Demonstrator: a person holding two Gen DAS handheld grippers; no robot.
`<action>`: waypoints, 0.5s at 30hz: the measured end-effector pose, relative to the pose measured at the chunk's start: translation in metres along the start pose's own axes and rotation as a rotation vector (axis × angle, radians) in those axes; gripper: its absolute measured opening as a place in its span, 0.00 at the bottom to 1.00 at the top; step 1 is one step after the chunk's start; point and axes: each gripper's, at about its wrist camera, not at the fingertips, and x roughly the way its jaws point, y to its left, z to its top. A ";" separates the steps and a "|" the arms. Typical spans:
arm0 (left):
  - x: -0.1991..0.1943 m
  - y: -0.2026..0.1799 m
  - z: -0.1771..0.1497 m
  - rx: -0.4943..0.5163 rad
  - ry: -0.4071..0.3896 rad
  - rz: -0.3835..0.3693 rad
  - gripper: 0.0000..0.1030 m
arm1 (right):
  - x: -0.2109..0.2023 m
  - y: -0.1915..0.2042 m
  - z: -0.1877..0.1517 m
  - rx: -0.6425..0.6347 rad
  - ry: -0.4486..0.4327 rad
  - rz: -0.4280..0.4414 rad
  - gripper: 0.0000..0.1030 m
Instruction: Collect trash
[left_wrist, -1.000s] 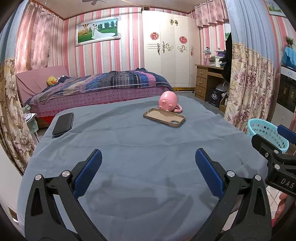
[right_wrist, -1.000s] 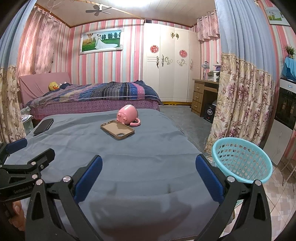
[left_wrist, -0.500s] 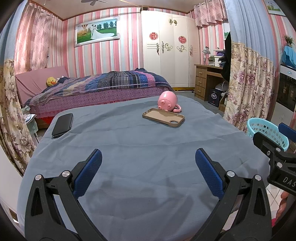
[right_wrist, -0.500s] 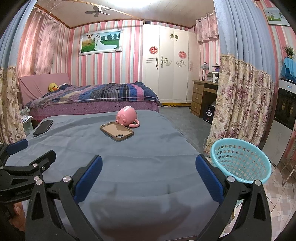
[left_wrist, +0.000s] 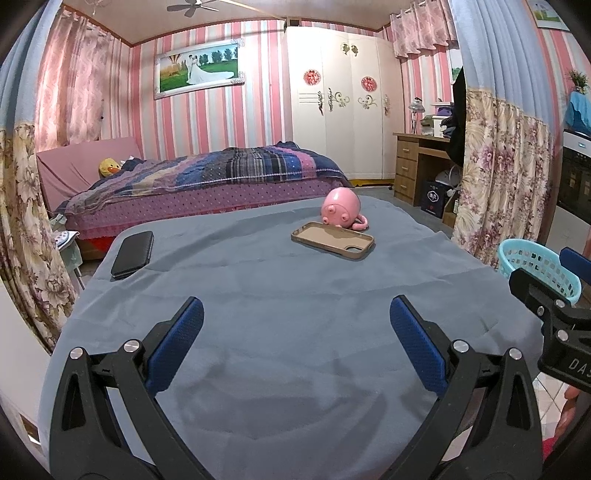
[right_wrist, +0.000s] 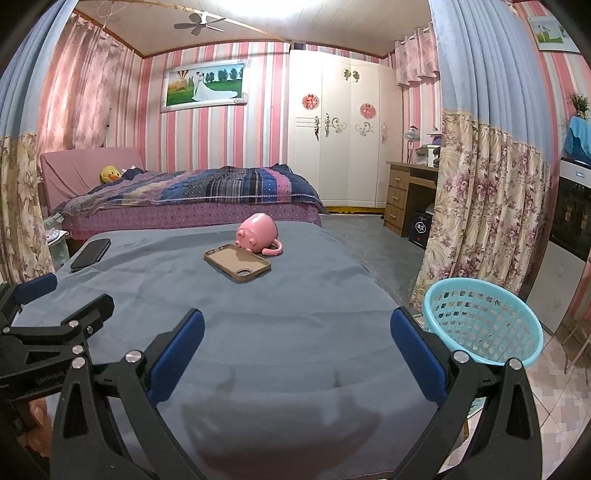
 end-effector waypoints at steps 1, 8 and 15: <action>0.000 0.001 0.000 0.000 -0.001 -0.001 0.95 | 0.000 0.000 0.000 0.000 -0.001 -0.001 0.96; 0.000 0.001 0.000 0.001 -0.003 0.002 0.95 | 0.000 -0.001 0.000 0.001 -0.001 -0.001 0.96; 0.000 0.001 0.000 0.004 -0.004 0.001 0.95 | 0.000 -0.001 0.000 0.000 -0.001 -0.001 0.96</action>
